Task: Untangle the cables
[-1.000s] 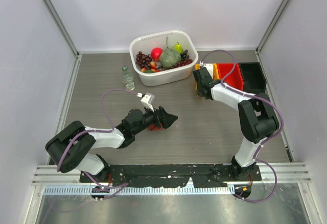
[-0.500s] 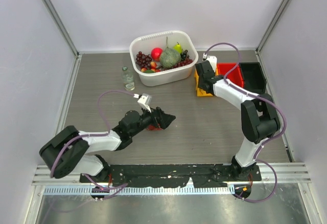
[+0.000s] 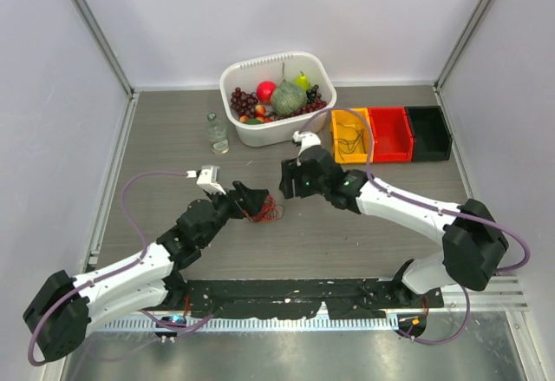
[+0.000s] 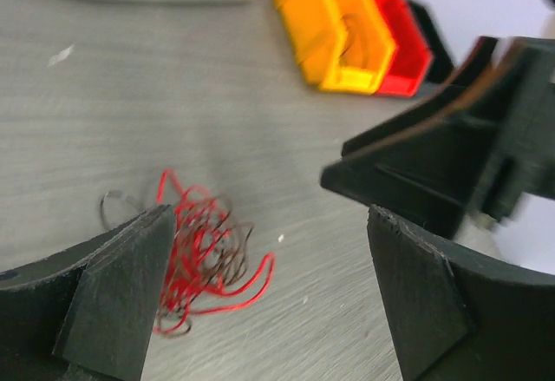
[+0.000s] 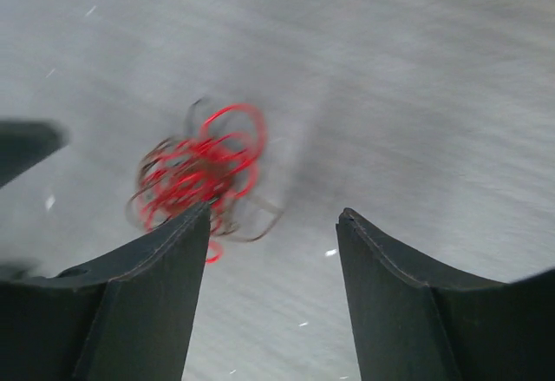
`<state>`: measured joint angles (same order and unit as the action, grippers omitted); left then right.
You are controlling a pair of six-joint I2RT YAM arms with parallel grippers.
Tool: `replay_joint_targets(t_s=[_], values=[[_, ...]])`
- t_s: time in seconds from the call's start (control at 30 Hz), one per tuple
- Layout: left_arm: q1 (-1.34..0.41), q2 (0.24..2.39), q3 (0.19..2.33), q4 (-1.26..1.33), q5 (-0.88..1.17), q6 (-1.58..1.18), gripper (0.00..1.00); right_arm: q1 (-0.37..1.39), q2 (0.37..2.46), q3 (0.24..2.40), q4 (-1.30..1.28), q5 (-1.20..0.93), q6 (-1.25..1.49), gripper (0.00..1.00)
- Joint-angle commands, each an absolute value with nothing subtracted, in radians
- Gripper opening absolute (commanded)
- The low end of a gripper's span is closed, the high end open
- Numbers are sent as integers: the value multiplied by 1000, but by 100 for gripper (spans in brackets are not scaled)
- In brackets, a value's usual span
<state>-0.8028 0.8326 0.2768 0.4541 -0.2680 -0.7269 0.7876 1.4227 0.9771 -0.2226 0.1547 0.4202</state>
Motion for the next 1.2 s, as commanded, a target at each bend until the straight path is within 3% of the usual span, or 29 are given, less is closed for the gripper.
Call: replay_joint_targets(t_s=[0.0, 0.13, 0.23, 0.47, 0.67, 0.73, 0.8, 0.93, 1.07, 1.17], values=[[-801, 879, 256, 350, -325, -821, 96, 873, 1460, 940, -57, 15, 486, 59], [-793, 911, 268, 357, -330, -812, 95, 926, 1476, 902, -8, 15, 486, 51], [-763, 983, 316, 331, -258, -807, 94, 931, 1471, 858, 29, 15, 485, 51], [-661, 1169, 403, 305, -88, -841, 81, 934, 1460, 752, 138, -55, 462, 51], [-634, 1241, 442, 327, 32, -825, 81, 934, 1546, 793, 190, -23, 439, 48], [-629, 1271, 466, 301, 47, -824, 81, 939, 1572, 827, 187, -20, 443, 41], [-626, 1307, 488, 273, 54, -827, 82, 959, 1571, 850, 151, 41, 442, 25], [-623, 1367, 534, 242, 80, -825, 82, 1015, 1468, 873, 40, 165, 414, 1], [-623, 1428, 572, 267, 194, -793, 81, 1046, 1287, 919, -60, 230, 390, 1], [-623, 1456, 586, 290, 268, -772, 70, 1045, 1220, 991, -112, 262, 376, 1]])
